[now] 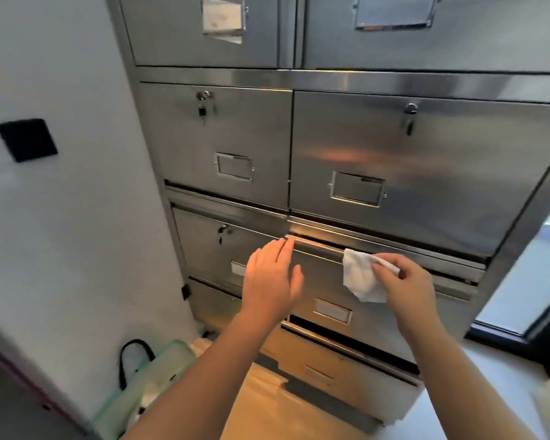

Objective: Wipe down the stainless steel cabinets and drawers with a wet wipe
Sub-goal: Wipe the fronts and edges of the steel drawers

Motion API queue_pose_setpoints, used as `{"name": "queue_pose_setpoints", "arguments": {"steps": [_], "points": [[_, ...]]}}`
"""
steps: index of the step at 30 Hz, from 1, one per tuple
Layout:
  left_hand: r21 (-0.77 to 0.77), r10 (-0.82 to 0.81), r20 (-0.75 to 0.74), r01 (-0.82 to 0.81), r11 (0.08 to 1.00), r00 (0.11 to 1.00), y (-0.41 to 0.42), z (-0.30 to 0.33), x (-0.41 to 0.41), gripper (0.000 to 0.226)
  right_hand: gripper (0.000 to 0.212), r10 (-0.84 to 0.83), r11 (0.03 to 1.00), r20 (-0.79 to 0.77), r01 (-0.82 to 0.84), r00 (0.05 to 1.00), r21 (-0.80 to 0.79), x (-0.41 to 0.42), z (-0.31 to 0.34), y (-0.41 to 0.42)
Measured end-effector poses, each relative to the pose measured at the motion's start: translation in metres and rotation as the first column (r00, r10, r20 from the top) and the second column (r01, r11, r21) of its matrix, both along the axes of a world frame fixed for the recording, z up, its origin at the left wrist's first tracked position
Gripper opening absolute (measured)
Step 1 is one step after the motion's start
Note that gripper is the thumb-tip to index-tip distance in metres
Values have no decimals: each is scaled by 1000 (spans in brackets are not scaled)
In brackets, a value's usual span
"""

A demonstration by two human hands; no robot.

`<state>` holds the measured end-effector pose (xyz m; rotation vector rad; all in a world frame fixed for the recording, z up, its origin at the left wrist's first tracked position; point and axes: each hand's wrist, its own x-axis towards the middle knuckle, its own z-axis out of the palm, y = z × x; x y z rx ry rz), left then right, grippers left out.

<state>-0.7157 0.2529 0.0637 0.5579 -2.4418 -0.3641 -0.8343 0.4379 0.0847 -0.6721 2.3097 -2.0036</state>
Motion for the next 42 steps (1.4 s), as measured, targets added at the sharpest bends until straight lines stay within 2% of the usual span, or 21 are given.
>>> {"name": "queue_pose_setpoints", "arguments": {"steps": [5, 10, 17, 21, 27, 35, 42], "points": [[22, 10, -31, -9, 1000, 999, -43, 12, 4, 55, 12, 0, 1000, 17, 0, 1000, 5, 8, 12, -52], [-20, 3, -41, -4, 1000, 999, -87, 27, -17, 57, 10, -13, 999, -19, 13, 1000, 37, -9, 20, -99], [-155, -58, -78, 45, 987, 995, -153, 65, -72, 56, 26, -44, 997, -88, 38, 995, -68, -51, 47, -166], [-183, -96, -103, 76, 980, 990, -186, 94, -107, 56, 23, -82, 989, -104, 68, 991, -132, -77, 78, -202], [-185, -118, -194, 82, 979, 974, -234, 121, -137, 54, 11, -155, 970, -120, 128, 981, -206, -103, 115, -248], [-178, -201, -229, 162, 971, 952, -275, 136, -168, 55, 11, -254, 949, -111, 225, 961, -223, -111, 127, -290], [-260, -346, -313, 270, 927, 885, -300, 178, -188, 53, 13, -436, 852, -113, 369, 893, -372, -114, 169, -309]]}}
